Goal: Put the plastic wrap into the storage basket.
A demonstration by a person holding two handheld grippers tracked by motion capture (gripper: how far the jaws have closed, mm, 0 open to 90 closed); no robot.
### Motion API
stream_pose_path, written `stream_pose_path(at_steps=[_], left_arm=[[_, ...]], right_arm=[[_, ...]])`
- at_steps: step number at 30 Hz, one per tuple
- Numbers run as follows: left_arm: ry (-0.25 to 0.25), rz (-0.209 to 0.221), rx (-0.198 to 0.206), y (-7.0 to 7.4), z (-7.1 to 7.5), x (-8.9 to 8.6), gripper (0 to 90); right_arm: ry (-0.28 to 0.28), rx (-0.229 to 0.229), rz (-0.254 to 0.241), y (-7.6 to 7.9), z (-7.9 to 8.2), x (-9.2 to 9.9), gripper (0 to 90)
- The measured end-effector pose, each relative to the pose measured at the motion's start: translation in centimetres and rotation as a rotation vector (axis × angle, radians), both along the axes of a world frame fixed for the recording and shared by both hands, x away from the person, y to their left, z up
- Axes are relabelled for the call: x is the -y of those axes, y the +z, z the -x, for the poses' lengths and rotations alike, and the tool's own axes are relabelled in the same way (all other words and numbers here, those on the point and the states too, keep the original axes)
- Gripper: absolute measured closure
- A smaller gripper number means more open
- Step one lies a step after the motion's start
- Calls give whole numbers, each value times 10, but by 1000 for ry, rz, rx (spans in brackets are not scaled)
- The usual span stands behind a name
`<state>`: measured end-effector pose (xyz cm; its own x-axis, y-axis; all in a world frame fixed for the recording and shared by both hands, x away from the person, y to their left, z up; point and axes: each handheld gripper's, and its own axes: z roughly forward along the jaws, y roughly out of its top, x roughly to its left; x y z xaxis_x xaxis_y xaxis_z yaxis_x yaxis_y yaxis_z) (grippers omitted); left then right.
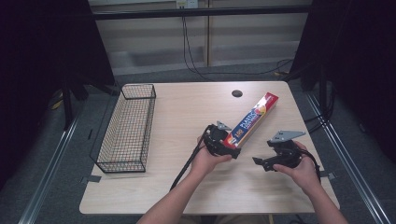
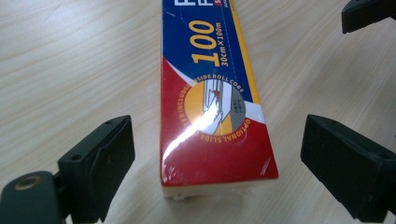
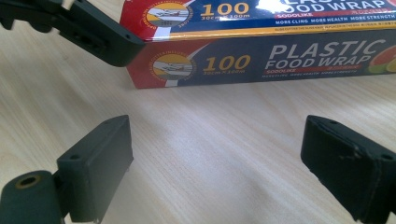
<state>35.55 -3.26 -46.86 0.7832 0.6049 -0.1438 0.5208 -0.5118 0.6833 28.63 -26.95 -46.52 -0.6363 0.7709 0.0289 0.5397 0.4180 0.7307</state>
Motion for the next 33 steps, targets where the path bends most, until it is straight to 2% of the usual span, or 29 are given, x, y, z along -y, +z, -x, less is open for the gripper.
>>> stream_pose_path(at_steps=[2, 5, 6, 9, 12, 15, 17, 20, 25, 31, 33], left_arm=[[6, -5, 2, 0, 0, 3, 101], [-11, 1, 4, -1, -2, 9, 110], [-20, -15, 1, 0, -3, 9, 147], [-3, -7, -6, -3, -5, 13, 178], [-1, -23, -11, -7, -8, 14, 256], [2, -44, -7, -6, -9, 12, 294], [7, -30, -21, -6, -10, 11, 343], [22, -39, -14, -4, -9, 11, 367], [18, -95, -24, 0, -9, 2, 389], [-2, -111, -33, 2, -3, -18, 393], [-2, -97, -39, 2, 0, -28, 393]], right_arm=[[0, -1, 1, 0, 0, 0, 86], [3, -1, 2, -1, 0, -1, 86], [5, 1, 1, -1, 0, -1, 86], [5, 1, 3, -1, 0, 0, 85], [3, -4, 0, -2, 1, 0, 86], [4, -3, 10, -2, 1, 1, 86], [4, -5, 12, -2, 2, 1, 86], [2, -10, 9, -3, 2, 1, 86], [12, -7, 8, -3, 1, 1, 86], [12, -14, 14, -4, 0, 0, 86], [12, -12, 16, -4, 0, -1, 86]])
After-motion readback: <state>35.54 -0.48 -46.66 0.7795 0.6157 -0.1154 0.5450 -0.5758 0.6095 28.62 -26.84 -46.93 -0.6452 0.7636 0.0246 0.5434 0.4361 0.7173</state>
